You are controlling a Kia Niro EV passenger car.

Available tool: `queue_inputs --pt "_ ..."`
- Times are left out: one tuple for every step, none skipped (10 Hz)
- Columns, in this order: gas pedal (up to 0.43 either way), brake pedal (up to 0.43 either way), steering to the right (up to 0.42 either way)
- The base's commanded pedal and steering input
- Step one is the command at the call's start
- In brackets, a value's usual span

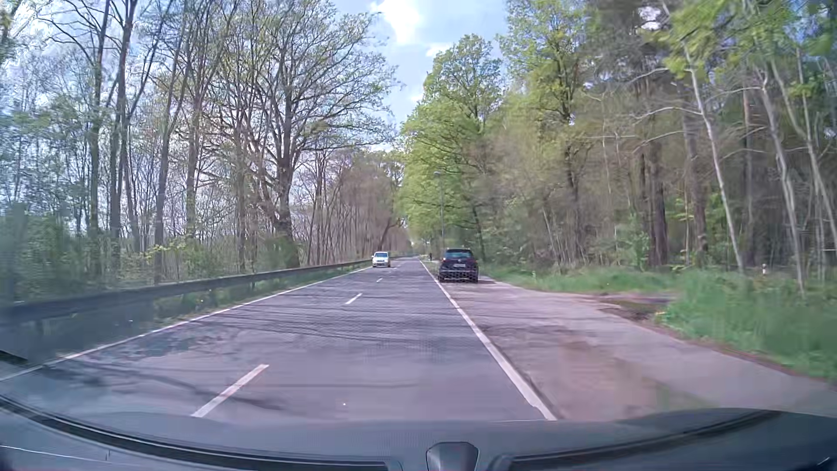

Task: Follow the waypoints while adhering to traffic rules and regulations

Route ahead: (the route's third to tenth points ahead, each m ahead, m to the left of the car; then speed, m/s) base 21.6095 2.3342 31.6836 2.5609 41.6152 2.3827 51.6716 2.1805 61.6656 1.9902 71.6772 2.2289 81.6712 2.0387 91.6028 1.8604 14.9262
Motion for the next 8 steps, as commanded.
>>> queue_inputs --pt "0.169 0.000 -0.006" --pt "0.169 0.000 -0.006" --pt "0.150 0.000 -0.007" --pt "0.130 0.000 -0.010" --pt "0.118 0.000 -0.014" --pt "0.087 0.000 -0.018" --pt "0.087 0.000 -0.019" --pt "0.059 0.000 -0.018"
